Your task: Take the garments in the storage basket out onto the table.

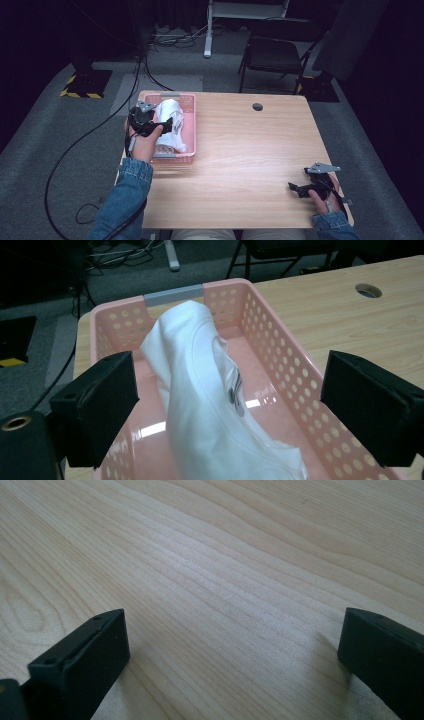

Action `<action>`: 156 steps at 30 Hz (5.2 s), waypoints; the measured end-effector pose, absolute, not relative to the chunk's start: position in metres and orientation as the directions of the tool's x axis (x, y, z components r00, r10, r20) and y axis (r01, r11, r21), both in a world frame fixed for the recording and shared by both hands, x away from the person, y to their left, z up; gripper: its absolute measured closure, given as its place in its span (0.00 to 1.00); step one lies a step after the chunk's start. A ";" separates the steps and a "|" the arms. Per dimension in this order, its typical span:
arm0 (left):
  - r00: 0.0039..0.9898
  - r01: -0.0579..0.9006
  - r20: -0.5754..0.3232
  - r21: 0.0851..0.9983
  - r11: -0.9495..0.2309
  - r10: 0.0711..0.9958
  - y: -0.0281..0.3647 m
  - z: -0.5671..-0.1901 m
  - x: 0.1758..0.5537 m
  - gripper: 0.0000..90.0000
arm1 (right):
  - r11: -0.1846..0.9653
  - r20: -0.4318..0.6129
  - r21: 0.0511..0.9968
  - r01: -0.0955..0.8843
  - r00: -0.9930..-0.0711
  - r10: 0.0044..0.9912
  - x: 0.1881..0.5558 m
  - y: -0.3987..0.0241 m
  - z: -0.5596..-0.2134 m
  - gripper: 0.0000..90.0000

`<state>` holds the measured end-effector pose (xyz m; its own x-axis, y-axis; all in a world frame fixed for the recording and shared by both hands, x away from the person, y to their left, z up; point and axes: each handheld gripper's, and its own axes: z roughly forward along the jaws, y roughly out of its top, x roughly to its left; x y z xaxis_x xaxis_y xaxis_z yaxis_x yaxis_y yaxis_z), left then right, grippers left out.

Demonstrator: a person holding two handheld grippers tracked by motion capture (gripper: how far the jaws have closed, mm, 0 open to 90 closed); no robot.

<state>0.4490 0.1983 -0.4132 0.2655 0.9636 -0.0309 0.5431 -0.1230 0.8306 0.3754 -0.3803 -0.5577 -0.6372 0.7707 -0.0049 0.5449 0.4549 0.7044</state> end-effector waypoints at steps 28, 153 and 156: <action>0.237 0.585 -0.005 0.799 -0.139 0.971 0.194 -0.435 0.496 0.12 | 0.455 -0.005 0.704 0.545 -0.637 0.771 0.375 -0.380 -0.558 0.00; 0.336 0.683 -0.071 0.705 -0.191 0.939 0.125 -0.365 0.508 0.54 | 0.448 -0.001 0.705 0.550 -0.631 0.776 0.375 -0.380 -0.558 0.00; 0.343 0.678 -0.075 0.710 -0.191 0.936 0.120 -0.363 0.508 0.54 | 0.449 -0.003 0.706 0.548 -0.631 0.776 0.375 -0.380 -0.558 0.00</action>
<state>0.5083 0.1203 -0.3628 0.3431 0.9363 -0.0755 0.6775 -0.1910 0.7102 0.3752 -0.3797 -0.5577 -0.6312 0.7756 -0.0028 0.5481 0.4486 0.7059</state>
